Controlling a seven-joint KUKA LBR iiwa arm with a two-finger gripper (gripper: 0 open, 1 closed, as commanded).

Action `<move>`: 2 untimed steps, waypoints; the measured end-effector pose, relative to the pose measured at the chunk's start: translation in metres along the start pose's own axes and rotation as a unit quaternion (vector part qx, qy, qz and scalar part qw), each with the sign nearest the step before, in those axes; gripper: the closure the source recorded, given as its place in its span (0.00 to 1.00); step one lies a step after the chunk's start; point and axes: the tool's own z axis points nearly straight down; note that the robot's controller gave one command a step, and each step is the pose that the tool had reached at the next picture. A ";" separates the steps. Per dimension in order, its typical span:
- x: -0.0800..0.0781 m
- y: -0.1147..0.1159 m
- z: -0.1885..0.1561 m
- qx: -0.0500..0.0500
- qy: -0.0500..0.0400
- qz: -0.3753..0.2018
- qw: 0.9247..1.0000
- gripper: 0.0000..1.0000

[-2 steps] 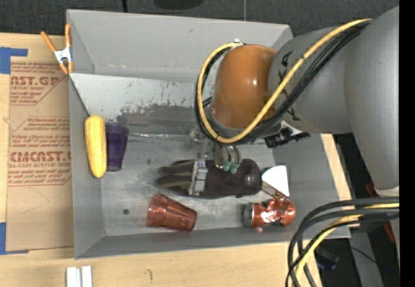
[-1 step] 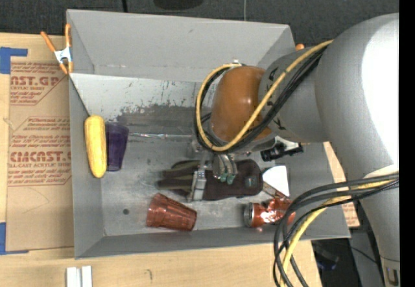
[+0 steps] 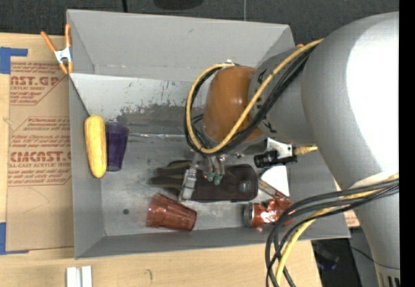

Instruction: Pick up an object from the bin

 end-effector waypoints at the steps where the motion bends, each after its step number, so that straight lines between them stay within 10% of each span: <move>1: -0.005 -0.007 0.002 -0.001 0.000 -0.048 0.999 0.00; 2: 0.000 0.001 0.000 -0.001 0.000 -0.001 1.000 1.00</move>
Offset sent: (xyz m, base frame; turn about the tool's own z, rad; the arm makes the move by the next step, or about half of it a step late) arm 0.0000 0.0000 0.0000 0.0000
